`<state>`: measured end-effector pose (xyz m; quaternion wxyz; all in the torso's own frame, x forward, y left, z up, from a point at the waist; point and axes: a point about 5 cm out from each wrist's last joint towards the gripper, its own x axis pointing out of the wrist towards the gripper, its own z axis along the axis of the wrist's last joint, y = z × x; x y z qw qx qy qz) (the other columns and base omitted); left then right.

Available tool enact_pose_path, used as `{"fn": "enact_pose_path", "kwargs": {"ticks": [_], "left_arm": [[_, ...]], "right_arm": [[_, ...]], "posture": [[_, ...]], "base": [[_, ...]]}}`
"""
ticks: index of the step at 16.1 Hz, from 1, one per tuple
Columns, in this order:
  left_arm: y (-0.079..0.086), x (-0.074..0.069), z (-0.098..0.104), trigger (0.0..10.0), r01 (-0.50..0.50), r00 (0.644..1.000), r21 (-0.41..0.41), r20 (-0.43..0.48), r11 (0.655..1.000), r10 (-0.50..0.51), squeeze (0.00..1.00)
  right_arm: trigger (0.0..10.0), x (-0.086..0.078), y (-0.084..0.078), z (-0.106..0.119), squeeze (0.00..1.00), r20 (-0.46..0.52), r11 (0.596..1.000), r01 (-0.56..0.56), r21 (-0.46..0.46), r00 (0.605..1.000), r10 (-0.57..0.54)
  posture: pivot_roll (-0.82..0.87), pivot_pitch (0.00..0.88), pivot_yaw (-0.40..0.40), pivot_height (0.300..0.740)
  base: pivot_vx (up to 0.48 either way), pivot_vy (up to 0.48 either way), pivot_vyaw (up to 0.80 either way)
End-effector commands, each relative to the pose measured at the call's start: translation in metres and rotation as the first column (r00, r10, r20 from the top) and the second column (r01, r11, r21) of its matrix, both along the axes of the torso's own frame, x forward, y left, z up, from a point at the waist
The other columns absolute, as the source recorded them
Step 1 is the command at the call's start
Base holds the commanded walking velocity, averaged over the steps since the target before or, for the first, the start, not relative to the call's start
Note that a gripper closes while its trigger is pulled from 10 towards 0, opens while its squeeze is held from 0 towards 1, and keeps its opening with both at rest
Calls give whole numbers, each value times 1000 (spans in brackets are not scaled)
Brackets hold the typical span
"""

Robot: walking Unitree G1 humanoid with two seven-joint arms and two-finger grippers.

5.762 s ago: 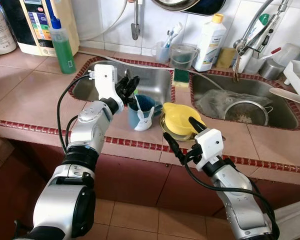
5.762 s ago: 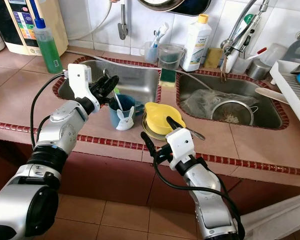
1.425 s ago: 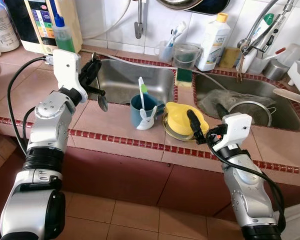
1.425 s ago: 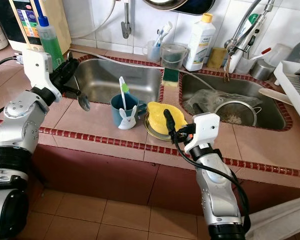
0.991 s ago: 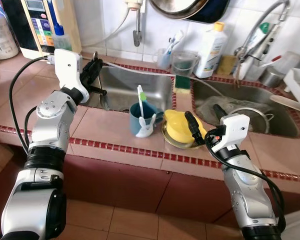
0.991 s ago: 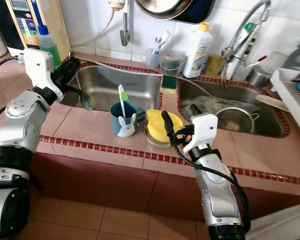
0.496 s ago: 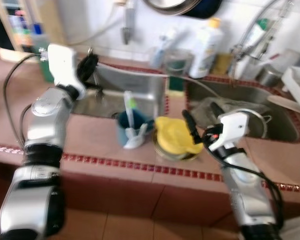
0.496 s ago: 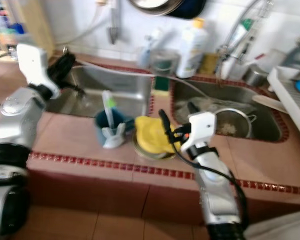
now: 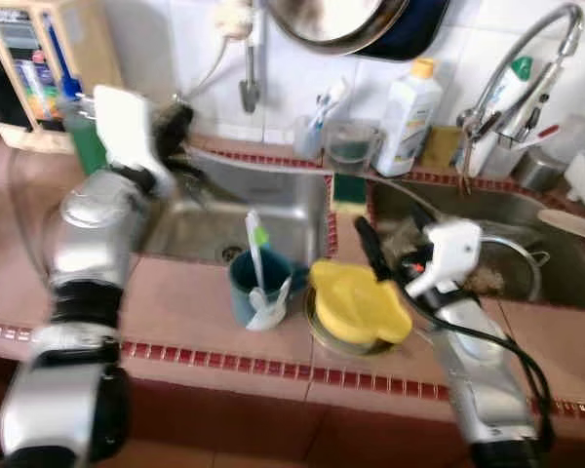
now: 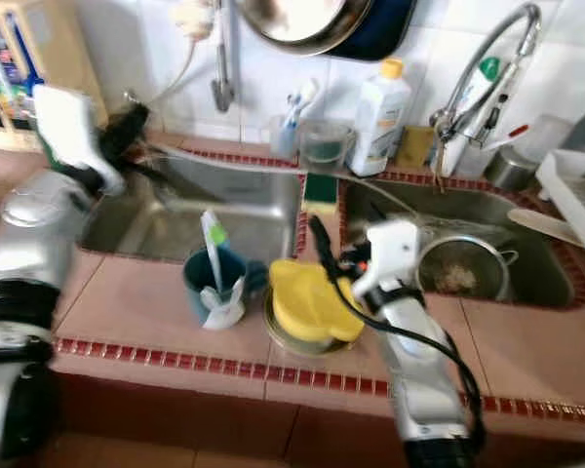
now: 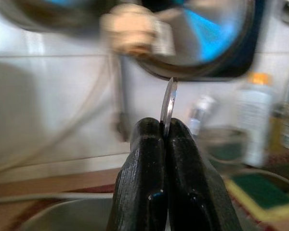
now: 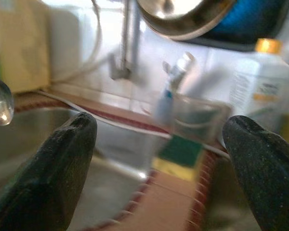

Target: Kitchen organization

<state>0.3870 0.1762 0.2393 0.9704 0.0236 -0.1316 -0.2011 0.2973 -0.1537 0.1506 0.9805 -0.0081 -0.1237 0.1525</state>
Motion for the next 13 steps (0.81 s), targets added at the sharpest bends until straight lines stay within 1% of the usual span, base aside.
{"fn": "enact_pose_path", "kwargs": {"ticks": [1,2,5,6,7,9,10,12,13], "left_arm": [[7,0,10,10000,-18,1000,9,26,1000,18,0],[8,0,10,10000,-20,999,11,27,1000,20,0],[9,1,5,10000,-35,999,14,-4,999,35,0],[9,2,2,10000,-47,999,35,-18,998,47,0],[9,2,-2,10000,-53,998,59,-19,997,54,0],[7,3,-11,10000,-70,997,118,-35,990,75,0],[5,3,-19,10000,-86,994,137,-54,987,94,0],[3,3,-27,10000,-95,992,179,-61,979,107,0],[2,3,-31,10000,-93,992,187,-68,978,108,0]], "right_arm": [[10000,1,2,7,0,23,1000,-5,5,1000,5],[10000,1,2,7,0,22,1000,-5,4,1000,5],[10000,1,2,5,0,7,1000,-2,9,1000,2],[10000,0,2,5,0,1,1000,3,9,1000,-3],[10000,0,1,2,0,-25,1000,5,29,1000,-5],[10000,-3,-2,1,0,-63,999,9,41,998,-6],[10000,-6,-6,2,0,-53,1000,24,9,998,-23],[10000,-14,-11,3,0,-64,1000,13,3,998,-13],[10000,-19,-14,3,0,-79,1000,-6,-2,997,6]], "posture": [[-35,0,-50,740],[-35,0,-50,740],[-38,0,-49,740],[-38,0,-49,740],[-38,0,-49,740],[-56,0,-42,740],[-65,0,-38,740],[-84,0,-32,740],[-92,0,-28,740]], "base": [[281,0,0],[255,0,0],[0,0,0],[0,0,0],[0,0,0],[0,0,0],[0,0,0],[0,0,0],[0,0,0]]}}
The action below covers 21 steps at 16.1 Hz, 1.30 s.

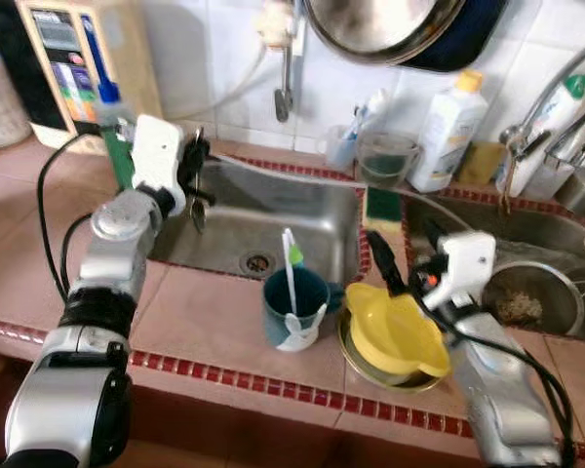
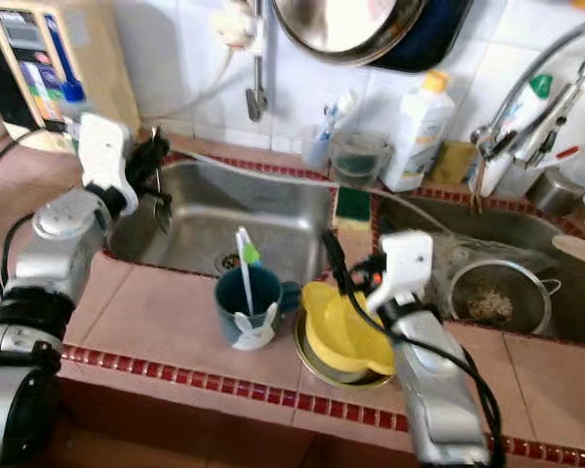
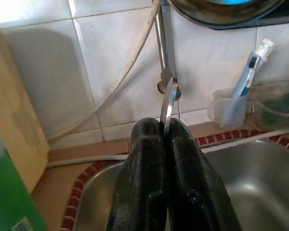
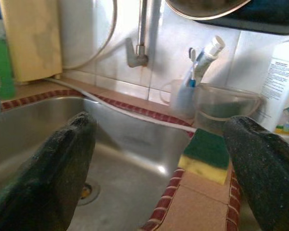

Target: Kitchen organization

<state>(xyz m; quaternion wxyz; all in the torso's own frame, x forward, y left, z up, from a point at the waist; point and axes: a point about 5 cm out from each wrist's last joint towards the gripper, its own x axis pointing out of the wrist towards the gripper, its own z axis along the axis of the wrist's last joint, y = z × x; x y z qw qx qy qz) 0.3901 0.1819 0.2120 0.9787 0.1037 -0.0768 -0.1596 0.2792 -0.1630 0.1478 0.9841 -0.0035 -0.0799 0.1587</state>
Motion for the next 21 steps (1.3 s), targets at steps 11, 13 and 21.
{"fn": "enact_pose_path", "kwargs": {"ticks": [11,13,21], "left_arm": [[-21,1,-30,10000,19,997,13,-72,1000,-18,0],[-23,1,-36,10000,17,995,3,-94,1000,-17,0],[-44,-5,-66,10000,54,981,-36,-186,998,-60,0]], "right_arm": [[10000,-41,-21,15,0,-105,988,-151,-23,983,147],[10000,-46,-18,16,0,-116,986,-167,-12,980,164],[10000,-62,-13,22,0,-150,986,-167,29,974,169]], "posture": [[-157,23,0,740],[-167,35,1,740],[-203,94,20,740]], "base": [[0,0,0],[0,0,0],[0,0,0]]}}
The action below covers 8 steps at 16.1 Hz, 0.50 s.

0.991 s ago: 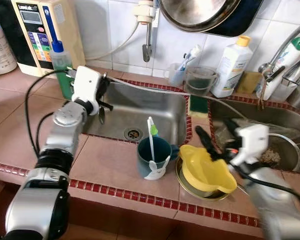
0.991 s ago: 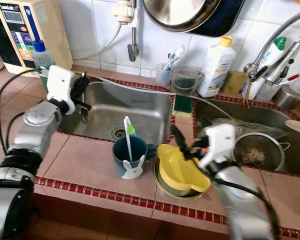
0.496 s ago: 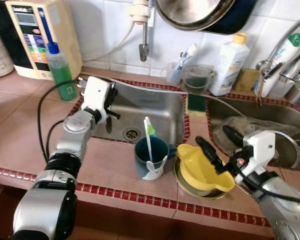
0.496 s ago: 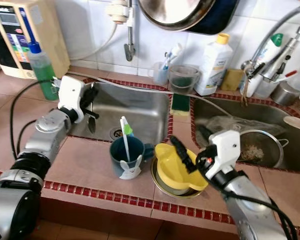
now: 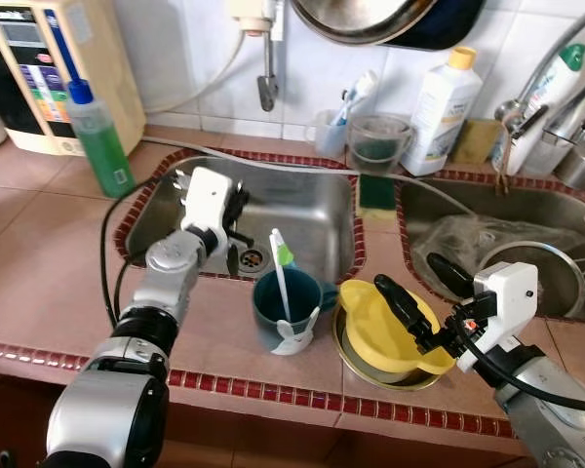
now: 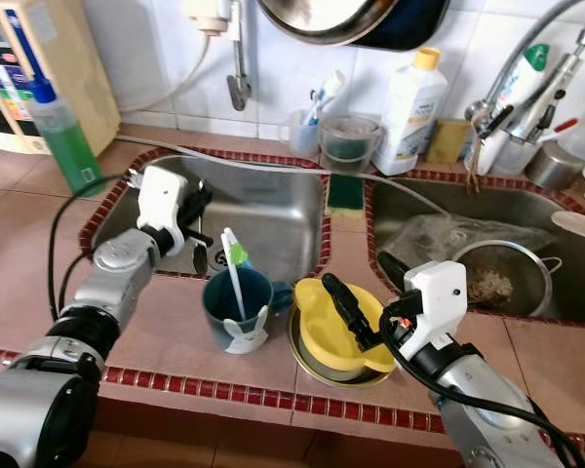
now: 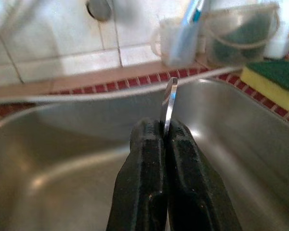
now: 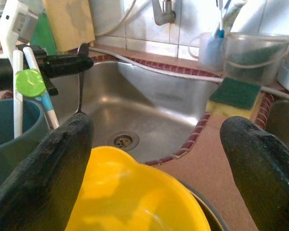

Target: Kitchen organization

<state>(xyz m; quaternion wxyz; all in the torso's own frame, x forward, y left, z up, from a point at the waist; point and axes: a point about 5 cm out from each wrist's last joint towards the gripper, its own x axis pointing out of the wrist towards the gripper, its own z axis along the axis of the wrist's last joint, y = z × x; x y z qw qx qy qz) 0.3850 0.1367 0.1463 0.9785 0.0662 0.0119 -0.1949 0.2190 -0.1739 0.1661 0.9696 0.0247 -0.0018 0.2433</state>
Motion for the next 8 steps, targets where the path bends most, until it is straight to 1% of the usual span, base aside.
{"fn": "enact_pose_path", "kwargs": {"ticks": [1,3,5,6,7,8], "left_arm": [[1,-1,-4,10000,-2,1000,4,-20,1000,2,0],[1,-3,-11,10000,5,999,7,-52,1000,-4,0],[2,-3,-13,10000,5,998,-19,-66,1000,-6,0],[3,-3,-13,10000,-1,997,-38,-82,999,-2,416],[5,-3,-14,10000,-8,996,-44,-93,999,4,1000],[5,-3,-14,10000,-6,995,-45,-96,999,2,1000]], "right_arm": [[10000,-3,-1,4,0,5,1000,11,3,1000,-11],[10000,-4,1,4,0,-1,1000,13,11,1000,-13],[10000,-5,2,4,0,-3,1000,13,16,1000,-13],[10000,-4,3,4,0,-3,1000,12,18,1000,-12],[10000,-3,3,4,0,-4,1000,11,19,1000,-11],[10000,-3,3,4,0,-4,1000,11,20,1000,-11]], "posture": [[-203,96,24,740],[-203,101,29,740],[-198,102,30,740],[-196,100,30,740],[-195,100,30,740],[-193,100,30,740]], "base": [[0,0,0],[0,0,0],[0,0,0],[0,0,0],[0,0,0],[0,0,0]]}}
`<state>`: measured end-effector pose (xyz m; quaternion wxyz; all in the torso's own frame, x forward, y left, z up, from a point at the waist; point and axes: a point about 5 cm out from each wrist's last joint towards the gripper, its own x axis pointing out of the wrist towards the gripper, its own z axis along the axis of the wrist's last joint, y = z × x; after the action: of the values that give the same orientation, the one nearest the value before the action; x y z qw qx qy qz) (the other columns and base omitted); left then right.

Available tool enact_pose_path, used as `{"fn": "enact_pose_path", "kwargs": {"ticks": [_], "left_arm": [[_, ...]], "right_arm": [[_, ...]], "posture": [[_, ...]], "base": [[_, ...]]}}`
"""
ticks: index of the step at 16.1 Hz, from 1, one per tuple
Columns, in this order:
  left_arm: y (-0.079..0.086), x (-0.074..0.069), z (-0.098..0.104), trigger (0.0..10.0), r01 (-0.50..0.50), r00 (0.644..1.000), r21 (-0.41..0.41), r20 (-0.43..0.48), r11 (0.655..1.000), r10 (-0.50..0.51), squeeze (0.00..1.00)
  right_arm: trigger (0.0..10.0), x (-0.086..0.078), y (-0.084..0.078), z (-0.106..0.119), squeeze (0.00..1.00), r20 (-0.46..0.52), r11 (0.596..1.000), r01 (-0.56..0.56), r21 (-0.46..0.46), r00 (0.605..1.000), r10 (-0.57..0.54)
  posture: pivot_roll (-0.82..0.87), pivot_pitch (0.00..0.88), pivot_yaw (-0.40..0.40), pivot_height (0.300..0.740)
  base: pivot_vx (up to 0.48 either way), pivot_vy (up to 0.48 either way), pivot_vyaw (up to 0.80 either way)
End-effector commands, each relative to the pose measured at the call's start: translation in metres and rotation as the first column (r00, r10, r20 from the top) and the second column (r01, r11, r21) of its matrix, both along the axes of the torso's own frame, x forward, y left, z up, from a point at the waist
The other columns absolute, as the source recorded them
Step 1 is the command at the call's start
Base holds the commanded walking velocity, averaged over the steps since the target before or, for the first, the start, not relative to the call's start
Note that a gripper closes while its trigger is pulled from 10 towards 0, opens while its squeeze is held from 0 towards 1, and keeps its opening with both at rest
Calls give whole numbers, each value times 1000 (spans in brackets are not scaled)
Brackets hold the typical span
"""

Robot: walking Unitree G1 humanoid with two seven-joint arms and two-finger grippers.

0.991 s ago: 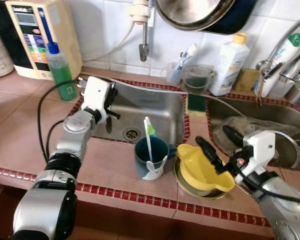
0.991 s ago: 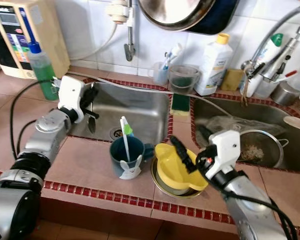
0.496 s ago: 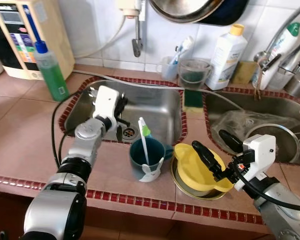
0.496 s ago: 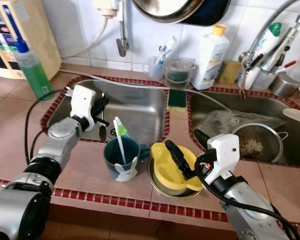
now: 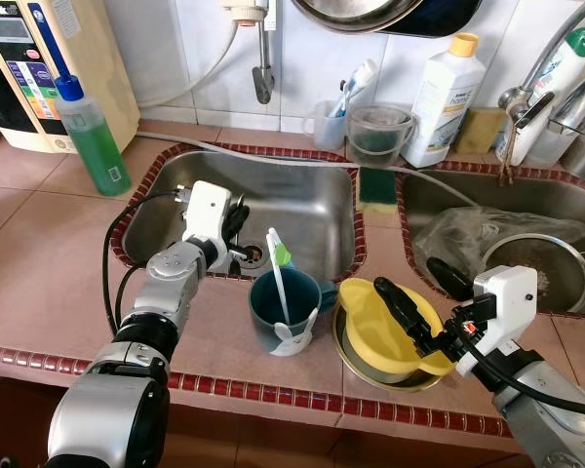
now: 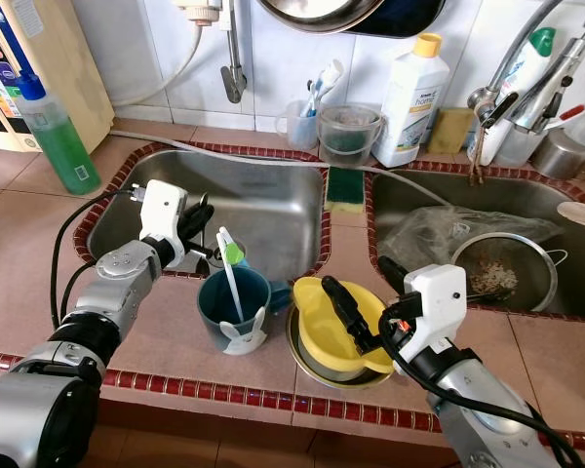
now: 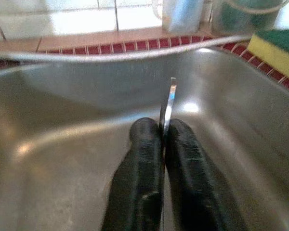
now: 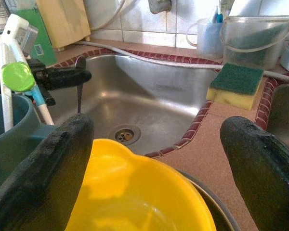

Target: Kitchen organization

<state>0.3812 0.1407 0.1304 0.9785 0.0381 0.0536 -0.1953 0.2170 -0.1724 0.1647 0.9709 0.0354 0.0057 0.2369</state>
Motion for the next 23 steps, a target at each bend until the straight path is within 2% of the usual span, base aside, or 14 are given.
{"fn": "enact_pose_path", "kwargs": {"ticks": [1,7,10,15,16,17,18,20,23], "left_arm": [[1,1,2,10000,3,1000,-6,-5,1000,-3,1000],[4,3,5,10000,5,1000,-18,-8,1000,-5,1000],[6,5,13,10000,7,1000,-24,18,1000,-7,1000],[24,4,28,10000,-16,996,-21,90,1000,18,1000],[27,3,33,10000,-12,994,-17,110,1000,14,937],[30,2,37,10000,-9,992,-17,123,1000,11,549],[32,1,41,10000,-13,990,-17,138,1000,15,0],[43,-7,54,10000,-29,983,-33,180,999,35,0],[59,-29,63,10000,-70,970,-17,233,997,72,0]], "right_arm": [[10000,0,1,5,0,17,1000,-1,5,1000,1],[10000,4,4,5,0,23,1000,-13,12,1000,12],[10000,10,8,6,0,35,999,-33,20,999,32],[10000,21,15,8,0,75,998,-59,38,996,56],[10000,25,16,11,0,91,997,-60,51,994,55],[10000,28,16,13,0,100,996,-63,57,993,57],[10000,31,17,14,0,110,996,-67,59,992,60],[10000,41,19,16,0,136,995,-73,62,989,64],[10000,48,17,17,0,159,997,-42,63,987,32]], "posture": [[-191,99,30,740],[-171,76,24,740],[-155,62,20,740],[-108,21,6,740],[-95,13,-1,740],[-92,11,-3,740],[-78,5,-9,740],[-54,0,-23,740],[-35,0,-31,740]], "base": [[0,0,0],[0,0,0],[0,0,0],[0,0,0],[0,0,0],[0,0,0],[0,0,0],[0,0,0],[0,0,0]]}}
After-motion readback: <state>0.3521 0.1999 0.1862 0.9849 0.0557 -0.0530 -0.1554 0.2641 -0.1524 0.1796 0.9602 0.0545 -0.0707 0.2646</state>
